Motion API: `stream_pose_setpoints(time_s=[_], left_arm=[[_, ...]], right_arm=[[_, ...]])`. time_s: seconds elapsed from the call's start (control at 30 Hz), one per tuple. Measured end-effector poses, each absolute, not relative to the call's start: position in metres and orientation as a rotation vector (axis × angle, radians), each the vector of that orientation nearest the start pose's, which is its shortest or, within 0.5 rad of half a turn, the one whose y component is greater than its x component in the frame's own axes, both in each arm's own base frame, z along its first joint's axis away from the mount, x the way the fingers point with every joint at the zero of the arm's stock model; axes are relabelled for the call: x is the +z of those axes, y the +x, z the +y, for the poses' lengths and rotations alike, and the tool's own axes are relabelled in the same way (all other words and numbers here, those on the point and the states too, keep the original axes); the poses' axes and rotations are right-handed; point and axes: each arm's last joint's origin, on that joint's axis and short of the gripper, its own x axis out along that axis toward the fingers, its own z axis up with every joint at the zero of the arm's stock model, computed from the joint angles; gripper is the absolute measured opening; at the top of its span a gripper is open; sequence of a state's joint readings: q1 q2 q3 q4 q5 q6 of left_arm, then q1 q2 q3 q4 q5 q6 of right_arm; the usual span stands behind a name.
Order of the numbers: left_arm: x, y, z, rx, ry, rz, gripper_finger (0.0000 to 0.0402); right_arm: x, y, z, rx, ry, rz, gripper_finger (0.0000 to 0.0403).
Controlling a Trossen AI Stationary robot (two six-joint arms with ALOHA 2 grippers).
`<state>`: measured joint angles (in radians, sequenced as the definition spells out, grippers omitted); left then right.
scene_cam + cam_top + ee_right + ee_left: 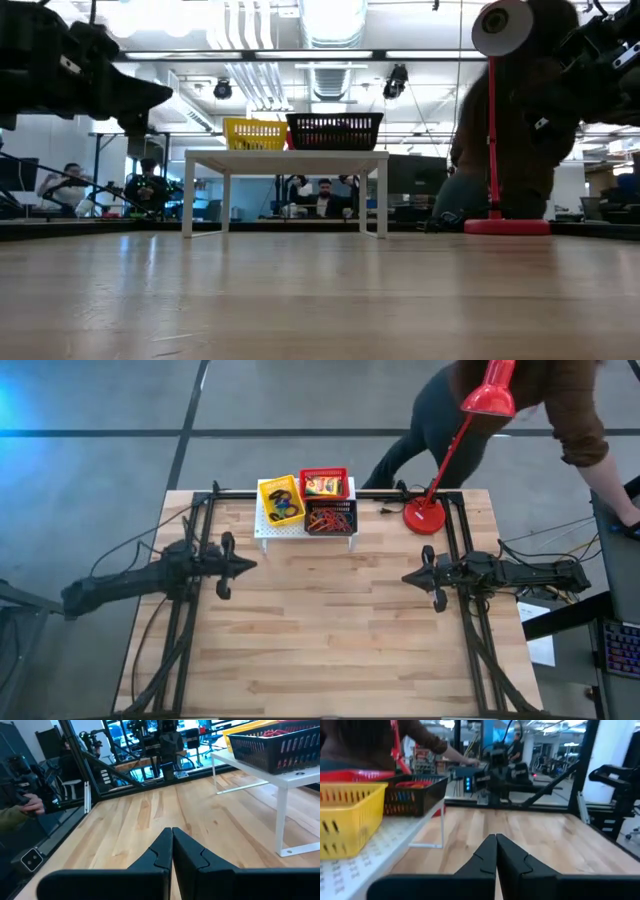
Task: Pick & Place Office Desk Supplies
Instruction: Return to Home Position
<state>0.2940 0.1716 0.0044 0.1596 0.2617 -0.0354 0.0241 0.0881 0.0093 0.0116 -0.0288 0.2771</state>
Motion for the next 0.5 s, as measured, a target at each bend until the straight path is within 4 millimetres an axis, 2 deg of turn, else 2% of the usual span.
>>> stream_pose_setpoints(time_s=[0.27, 0.5], left_arm=[[0.1593, 0.104, 0.0235, 0.03, -0.171, 0.073, 0.001], [0.1567, 0.1039, 0.0235, 0.033, -0.187, 0.097, 0.0014]], right_arm=[[0.1607, 0.1025, 0.0032, 0.041, 0.277, 0.075, 0.0008], [0.1607, 0.1025, 0.0032, 0.041, 0.277, 0.075, 0.0008]])
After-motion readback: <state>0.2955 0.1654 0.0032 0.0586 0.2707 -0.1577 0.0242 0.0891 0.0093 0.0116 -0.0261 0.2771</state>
